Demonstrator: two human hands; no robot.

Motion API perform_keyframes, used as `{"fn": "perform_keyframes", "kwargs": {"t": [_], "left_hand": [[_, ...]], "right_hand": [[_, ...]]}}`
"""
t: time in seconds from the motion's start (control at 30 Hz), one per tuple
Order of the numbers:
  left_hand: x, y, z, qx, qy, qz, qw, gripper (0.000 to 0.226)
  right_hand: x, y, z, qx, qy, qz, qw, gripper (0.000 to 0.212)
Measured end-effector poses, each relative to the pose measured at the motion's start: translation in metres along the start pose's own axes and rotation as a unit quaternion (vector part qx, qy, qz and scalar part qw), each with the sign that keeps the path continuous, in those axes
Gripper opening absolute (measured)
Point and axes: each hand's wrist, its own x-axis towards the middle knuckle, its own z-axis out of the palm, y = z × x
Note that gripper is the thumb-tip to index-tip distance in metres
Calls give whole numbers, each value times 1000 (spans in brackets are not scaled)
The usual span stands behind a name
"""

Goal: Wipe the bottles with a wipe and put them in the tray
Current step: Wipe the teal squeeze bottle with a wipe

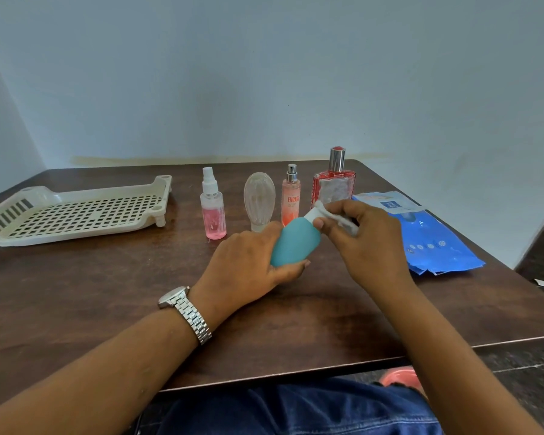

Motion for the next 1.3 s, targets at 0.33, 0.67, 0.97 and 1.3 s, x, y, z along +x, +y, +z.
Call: {"fn": "perform_keyframes", "kwargs": {"t": [0.33,0.67,0.97,1.3], "left_hand": [[0,3,-3,46,31,23,998,73],[0,5,-5,59,33,4,998,70],[2,1,-5,15,1,-71,997,60],[6,2,-7,-474,-76,-155,864,48]], "right_hand": [[12,13,-10,203,-204,99,952,24],[4,3,-3,7,-141,88,986,40],[-8,-6,9,-67,-38,-34,996,12],[-23,-15,25,29,-115,-130,984,46]]}}
